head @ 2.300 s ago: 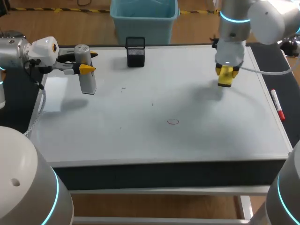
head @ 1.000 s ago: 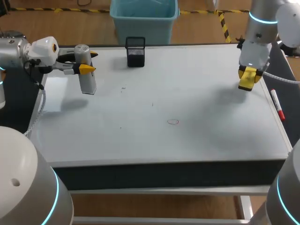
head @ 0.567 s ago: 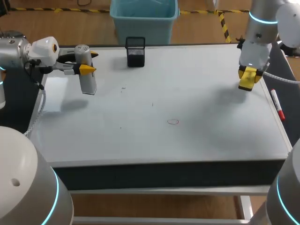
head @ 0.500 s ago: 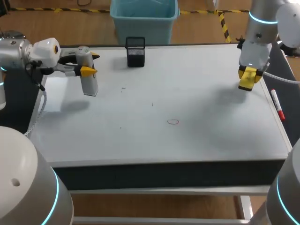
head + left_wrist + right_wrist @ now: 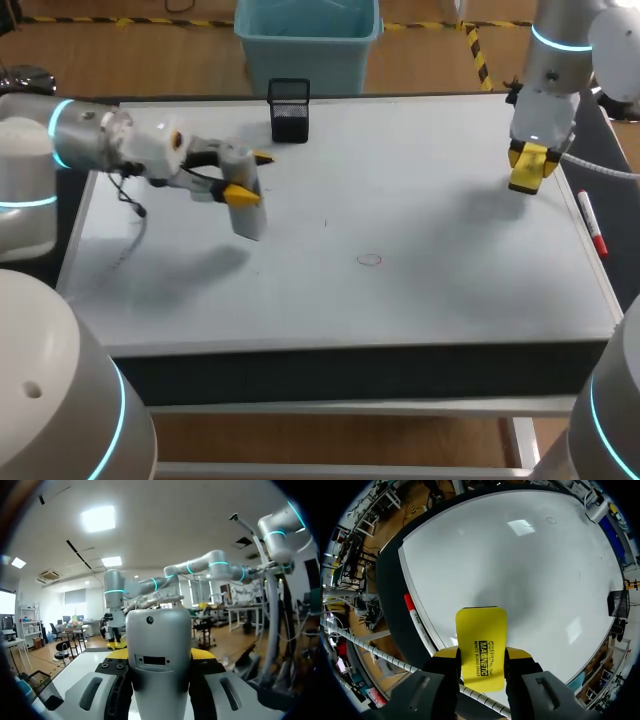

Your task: Pick up the inspection probe, press it on each red-marked spot on the whiteboard one by one, put down the probe, pick up the eraser, and wipe off all the red marks.

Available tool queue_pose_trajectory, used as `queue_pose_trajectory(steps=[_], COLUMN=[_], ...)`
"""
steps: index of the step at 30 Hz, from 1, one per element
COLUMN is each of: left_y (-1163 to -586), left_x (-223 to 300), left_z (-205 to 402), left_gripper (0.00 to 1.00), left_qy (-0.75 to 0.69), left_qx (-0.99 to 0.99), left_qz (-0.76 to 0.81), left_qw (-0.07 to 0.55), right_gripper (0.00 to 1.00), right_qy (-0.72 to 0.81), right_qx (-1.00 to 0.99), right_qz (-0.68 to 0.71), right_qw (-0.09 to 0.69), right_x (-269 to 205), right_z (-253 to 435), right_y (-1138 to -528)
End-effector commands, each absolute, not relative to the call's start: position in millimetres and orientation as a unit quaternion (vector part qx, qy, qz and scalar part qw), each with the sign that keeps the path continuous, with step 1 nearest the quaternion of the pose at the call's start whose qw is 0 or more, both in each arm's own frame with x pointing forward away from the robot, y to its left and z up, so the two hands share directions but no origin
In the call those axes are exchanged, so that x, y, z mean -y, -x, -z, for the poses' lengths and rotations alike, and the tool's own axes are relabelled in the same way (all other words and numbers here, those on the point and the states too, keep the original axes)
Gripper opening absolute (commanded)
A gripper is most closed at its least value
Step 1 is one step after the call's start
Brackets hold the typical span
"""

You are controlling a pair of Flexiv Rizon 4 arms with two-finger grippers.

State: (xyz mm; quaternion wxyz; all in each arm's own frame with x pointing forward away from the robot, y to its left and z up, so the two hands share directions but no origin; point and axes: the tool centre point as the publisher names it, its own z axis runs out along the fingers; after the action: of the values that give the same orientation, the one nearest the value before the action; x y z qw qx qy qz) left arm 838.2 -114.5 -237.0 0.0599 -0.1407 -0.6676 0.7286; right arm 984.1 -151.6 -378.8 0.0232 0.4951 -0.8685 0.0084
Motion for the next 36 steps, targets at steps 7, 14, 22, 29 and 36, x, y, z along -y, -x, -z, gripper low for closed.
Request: queue_pose_trajectory(steps=[7,14,22,29,36], left_y=[-807.6,-798.1,-805.7,-813.1,-815.0], left_x=[196.6,240.0,270.6,281.5,288.6], left_z=[232.8,236.3,248.2,260.3,268.3], left_gripper=[0.00,0.00,0.00,0.00,0.00], left_qy=[0.183,0.205,0.207,0.195,0.192], left_qx=[0.655,0.646,0.647,0.649,0.644], left_qz=[-0.728,-0.727,-0.723,-0.723,-0.727], left_qw=[0.084,0.108,0.128,0.134,0.142], right_gripper=[0.00,0.00,0.00,0.00,0.00], right_qy=[-0.496,-0.496,-0.496,-0.496,-0.496], right_qx=[0.868,0.868,0.868,0.868,0.868], right_qz=[-0.010,-0.010,-0.010,-0.010,-0.010], right_qw=[0.024,0.024,0.024,0.024,0.024], right_x=[152.3,152.3,152.3,152.3,152.3], right_z=[377.7,377.7,377.7,377.7,377.7], right_y=[-983.9,-983.9,-983.9,-983.9,-983.9])
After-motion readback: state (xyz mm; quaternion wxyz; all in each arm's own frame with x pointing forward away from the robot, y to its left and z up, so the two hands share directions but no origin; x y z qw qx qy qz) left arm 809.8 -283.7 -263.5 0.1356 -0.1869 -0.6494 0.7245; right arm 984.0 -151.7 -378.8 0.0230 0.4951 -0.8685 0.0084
